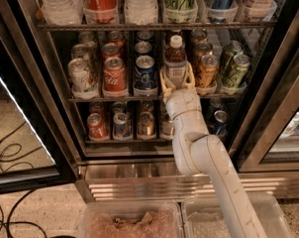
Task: Pick blue plastic bottle from middle shelf of fridge
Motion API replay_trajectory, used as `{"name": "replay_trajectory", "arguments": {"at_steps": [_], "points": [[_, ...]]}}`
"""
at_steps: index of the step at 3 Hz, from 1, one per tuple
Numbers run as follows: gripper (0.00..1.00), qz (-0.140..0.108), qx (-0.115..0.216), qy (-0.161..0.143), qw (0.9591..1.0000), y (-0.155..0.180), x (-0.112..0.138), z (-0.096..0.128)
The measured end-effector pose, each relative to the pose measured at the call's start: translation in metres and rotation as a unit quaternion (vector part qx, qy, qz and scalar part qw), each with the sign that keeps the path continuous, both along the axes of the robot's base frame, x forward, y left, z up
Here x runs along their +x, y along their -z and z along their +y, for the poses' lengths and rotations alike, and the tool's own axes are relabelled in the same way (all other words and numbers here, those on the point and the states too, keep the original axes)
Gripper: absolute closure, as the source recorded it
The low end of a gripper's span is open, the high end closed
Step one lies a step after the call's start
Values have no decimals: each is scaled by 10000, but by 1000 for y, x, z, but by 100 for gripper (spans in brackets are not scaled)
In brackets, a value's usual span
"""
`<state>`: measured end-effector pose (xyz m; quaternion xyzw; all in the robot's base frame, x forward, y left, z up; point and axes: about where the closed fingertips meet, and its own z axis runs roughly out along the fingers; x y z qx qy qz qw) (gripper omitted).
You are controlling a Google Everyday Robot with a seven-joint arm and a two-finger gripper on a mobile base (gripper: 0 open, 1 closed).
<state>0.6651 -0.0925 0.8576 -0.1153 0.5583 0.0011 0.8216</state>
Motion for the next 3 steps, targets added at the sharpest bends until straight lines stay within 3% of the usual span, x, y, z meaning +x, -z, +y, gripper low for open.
{"name": "replay_trajectory", "arguments": {"at_steps": [2,3], "points": [[100,-318,261,-19,9992,-18,0,1],[100,-319,261,-19,9991,-18,-1,1]]}}
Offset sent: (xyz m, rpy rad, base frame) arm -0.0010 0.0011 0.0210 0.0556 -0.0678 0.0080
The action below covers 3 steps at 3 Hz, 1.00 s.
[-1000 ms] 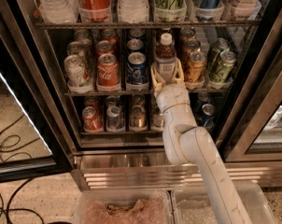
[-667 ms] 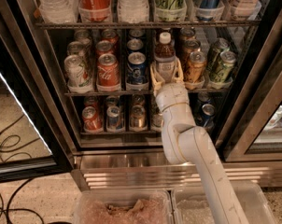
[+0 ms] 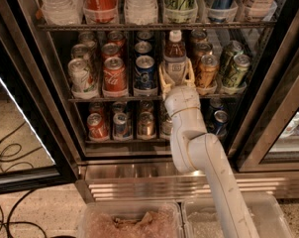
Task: Pick blue plastic bottle from middle shelf of fridge
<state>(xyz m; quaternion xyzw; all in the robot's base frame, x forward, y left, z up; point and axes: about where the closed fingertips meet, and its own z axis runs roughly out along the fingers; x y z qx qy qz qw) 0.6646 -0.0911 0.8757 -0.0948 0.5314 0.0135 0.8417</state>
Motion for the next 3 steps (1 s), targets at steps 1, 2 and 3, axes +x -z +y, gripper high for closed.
{"name": "replay_trajectory", "arguments": {"at_steps": [1,2,3], "points": [[100,-94,45,27,9999,-1,-4,-3],[100,-370,76,-3,9993,7,-20,-10],[100,-371,76,-3,9993,7,-20,-10]]}}
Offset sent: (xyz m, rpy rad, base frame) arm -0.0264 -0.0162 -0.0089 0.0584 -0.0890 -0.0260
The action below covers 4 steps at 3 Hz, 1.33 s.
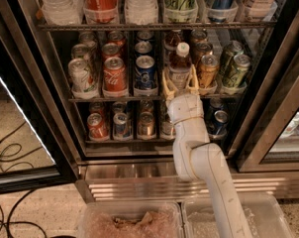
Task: Pick blue plastic bottle from middle shelf of fridge
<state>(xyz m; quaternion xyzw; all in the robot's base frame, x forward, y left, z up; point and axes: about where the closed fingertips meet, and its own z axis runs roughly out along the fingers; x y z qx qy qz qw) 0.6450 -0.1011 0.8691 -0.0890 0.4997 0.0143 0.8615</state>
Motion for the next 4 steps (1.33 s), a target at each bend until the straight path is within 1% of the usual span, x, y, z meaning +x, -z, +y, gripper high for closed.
{"name": "replay_trajectory", "arguments": {"at_steps": [1,2,3,4], "points": [[100,-174,-26,-39,9998,-7,-2,3],[100,-482,-103,-139,9987,-21,-6,8],[100,-701,-140,-192,9973,-30,-10,12],[100,-707,-133,-195,9972,-21,-16,10]]}}
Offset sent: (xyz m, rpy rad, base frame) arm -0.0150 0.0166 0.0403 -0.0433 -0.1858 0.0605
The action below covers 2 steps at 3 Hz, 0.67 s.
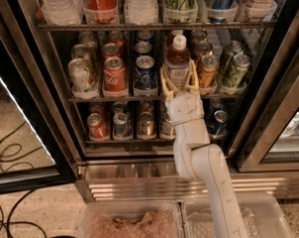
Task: Pick blue plastic bottle from middle shelf of fridge
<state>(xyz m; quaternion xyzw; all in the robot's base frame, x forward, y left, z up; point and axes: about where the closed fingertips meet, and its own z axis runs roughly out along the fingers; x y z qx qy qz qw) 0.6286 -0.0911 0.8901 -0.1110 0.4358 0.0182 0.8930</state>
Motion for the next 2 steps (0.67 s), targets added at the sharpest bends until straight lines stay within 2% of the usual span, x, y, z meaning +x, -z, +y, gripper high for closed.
{"name": "replay_trajectory", "arguments": {"at_steps": [1,2], "points": [[100,286,-128,-202,9993,24,-37,-15],[100,285,-129,-203,9993,24,-41,-14]]}}
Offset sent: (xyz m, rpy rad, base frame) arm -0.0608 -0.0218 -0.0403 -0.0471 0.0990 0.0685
